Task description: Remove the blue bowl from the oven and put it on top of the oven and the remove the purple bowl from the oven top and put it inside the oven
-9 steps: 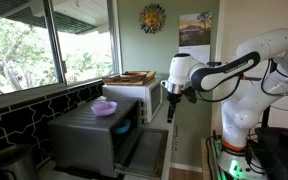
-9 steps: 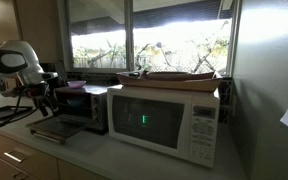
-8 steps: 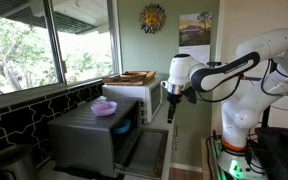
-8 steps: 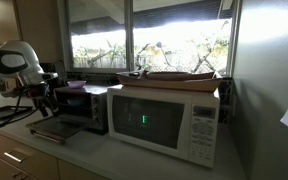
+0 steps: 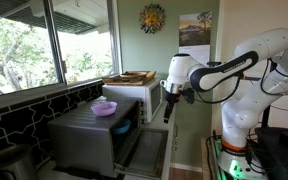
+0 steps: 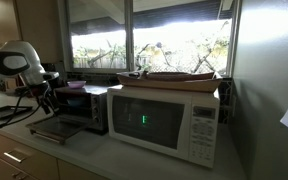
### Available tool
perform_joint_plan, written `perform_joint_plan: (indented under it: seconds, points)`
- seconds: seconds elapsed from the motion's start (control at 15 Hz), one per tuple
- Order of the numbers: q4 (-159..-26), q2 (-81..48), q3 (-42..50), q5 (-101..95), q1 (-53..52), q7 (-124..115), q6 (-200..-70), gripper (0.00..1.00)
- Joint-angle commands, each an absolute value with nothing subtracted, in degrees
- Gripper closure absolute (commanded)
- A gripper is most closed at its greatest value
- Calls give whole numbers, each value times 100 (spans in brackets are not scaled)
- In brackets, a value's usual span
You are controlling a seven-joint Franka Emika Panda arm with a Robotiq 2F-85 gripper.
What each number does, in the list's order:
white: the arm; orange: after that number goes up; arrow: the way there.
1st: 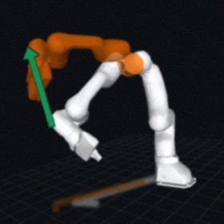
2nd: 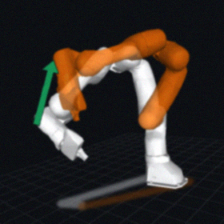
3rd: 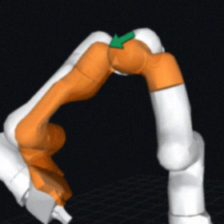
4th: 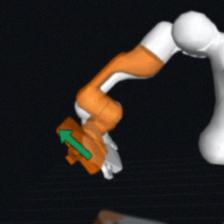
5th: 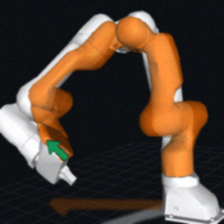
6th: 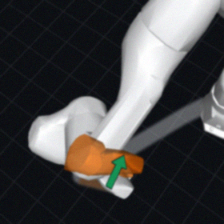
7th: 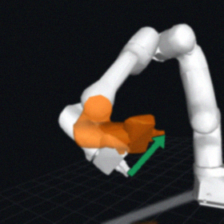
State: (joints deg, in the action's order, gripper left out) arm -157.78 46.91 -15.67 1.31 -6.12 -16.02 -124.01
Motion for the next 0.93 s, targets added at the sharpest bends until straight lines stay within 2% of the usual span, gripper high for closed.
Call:
perform_joint_plan:
  seconds: [0.0,0.53,0.87]
  points:
    - [-15546,4003,-1597,738,-651,-2308,-13109,0]
    - [-15591,3194,-1490,2071,-822,-3236,-15126,0]
    - [-15622,2753,-1286,3171,-1413,-3206,-16582,0]
